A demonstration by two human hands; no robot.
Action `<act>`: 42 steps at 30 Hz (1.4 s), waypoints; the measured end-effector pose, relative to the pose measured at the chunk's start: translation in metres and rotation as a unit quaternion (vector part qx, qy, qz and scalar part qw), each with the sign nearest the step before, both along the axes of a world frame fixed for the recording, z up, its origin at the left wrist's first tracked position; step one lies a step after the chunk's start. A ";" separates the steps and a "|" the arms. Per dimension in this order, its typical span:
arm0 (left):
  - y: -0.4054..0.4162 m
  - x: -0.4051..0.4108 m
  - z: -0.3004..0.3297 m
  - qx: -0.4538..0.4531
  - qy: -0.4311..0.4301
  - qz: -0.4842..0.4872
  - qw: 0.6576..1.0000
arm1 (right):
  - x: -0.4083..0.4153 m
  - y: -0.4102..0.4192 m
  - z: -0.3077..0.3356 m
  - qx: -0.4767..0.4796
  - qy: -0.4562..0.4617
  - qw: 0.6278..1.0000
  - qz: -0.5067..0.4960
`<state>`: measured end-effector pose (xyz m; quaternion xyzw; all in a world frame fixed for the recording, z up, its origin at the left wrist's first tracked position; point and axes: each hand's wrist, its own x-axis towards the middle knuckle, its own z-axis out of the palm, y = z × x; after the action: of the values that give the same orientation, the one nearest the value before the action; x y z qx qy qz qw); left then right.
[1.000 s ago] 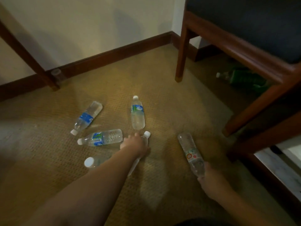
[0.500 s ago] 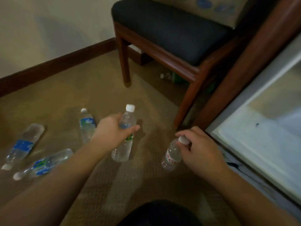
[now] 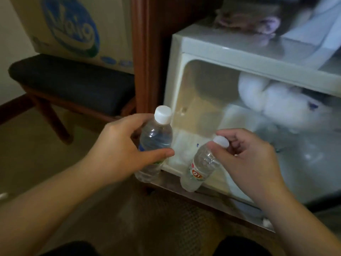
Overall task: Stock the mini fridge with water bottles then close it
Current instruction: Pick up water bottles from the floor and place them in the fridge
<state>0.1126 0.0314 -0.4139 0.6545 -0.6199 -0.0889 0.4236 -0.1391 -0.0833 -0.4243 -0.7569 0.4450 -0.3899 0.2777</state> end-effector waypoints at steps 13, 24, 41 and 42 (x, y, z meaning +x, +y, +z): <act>-0.108 -0.078 -0.019 -0.008 0.056 -0.027 0.998 | -0.040 -0.098 -0.068 -0.208 0.100 0.957 -0.174; -0.122 -0.088 -0.052 0.035 0.060 -0.017 0.997 | -0.038 -0.151 -0.081 -0.180 0.085 0.951 -0.238; -0.120 -0.095 -0.060 0.054 0.074 -0.001 0.996 | -0.016 -0.135 -0.139 0.088 0.012 0.957 -0.275; -0.120 -0.095 -0.061 0.054 0.072 -0.002 0.996 | -0.014 -0.138 -0.143 0.106 0.015 0.955 -0.276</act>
<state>0.0175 -0.0881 -0.4751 0.6670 -0.5836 -0.1697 0.4311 -0.1527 -0.2208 -0.5674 -0.5766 0.6793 -0.3908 0.2308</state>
